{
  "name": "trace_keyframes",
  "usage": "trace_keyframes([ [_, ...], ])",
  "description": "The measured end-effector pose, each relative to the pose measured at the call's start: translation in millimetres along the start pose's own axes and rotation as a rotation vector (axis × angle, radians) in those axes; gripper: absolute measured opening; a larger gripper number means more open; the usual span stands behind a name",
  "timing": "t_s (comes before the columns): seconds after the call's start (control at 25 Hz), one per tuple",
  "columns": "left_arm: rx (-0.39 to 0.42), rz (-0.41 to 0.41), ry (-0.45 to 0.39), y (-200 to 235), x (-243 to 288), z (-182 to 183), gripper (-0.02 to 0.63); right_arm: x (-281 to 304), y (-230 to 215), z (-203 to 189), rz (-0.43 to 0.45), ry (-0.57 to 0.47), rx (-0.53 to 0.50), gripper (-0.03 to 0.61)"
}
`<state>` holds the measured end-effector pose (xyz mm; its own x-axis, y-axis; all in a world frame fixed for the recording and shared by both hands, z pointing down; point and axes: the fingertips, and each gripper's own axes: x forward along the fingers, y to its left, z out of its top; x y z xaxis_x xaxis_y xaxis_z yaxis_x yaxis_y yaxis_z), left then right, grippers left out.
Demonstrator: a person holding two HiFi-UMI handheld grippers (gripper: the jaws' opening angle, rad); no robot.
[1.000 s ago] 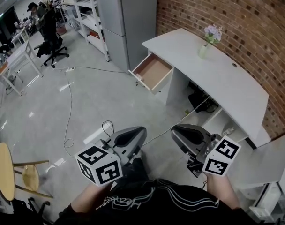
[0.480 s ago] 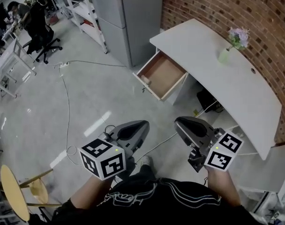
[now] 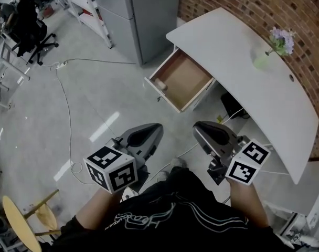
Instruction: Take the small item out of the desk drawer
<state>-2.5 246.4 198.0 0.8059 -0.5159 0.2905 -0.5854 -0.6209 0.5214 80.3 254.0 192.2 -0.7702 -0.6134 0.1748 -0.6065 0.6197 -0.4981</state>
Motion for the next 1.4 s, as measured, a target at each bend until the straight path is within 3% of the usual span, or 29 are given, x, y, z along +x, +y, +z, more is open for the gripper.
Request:
trace_keyframes([
  [0.48, -0.085, 0.135, 0.023, 125.7, 82.8, 42.8, 0.021, 111.3, -128.5, 36.7, 0.05, 0.094, 0.027, 0.058],
  [0.76, -0.102, 0.185, 0.026, 208.5, 148.0, 77.5, 0.021, 193.1, -213.2, 39.4, 0.05, 0.203, -0.046, 0.058],
  [0.96, -0.138, 0.21, 0.033, 252.7, 175.8, 80.5, 0.021, 238.4, -261.1, 19.5, 0.033, 0.311, -0.163, 0.06],
  [1.16, -0.146, 0.219, 0.044, 282.6, 194.0, 67.2, 0.021, 274.7, -303.1, -16.2, 0.041, 0.425, -0.197, 0.065],
  [1.28, -0.173, 0.223, 0.06, 305.0, 202.5, 52.9, 0.021, 297.2, -329.7, -43.2, 0.031, 0.488, -0.217, 0.135],
  [1.4, -0.229, 0.226, 0.091, 329.0, 208.2, 34.9, 0.021, 318.3, -350.3, -69.8, 0.03, 0.565, -0.238, 0.156],
])
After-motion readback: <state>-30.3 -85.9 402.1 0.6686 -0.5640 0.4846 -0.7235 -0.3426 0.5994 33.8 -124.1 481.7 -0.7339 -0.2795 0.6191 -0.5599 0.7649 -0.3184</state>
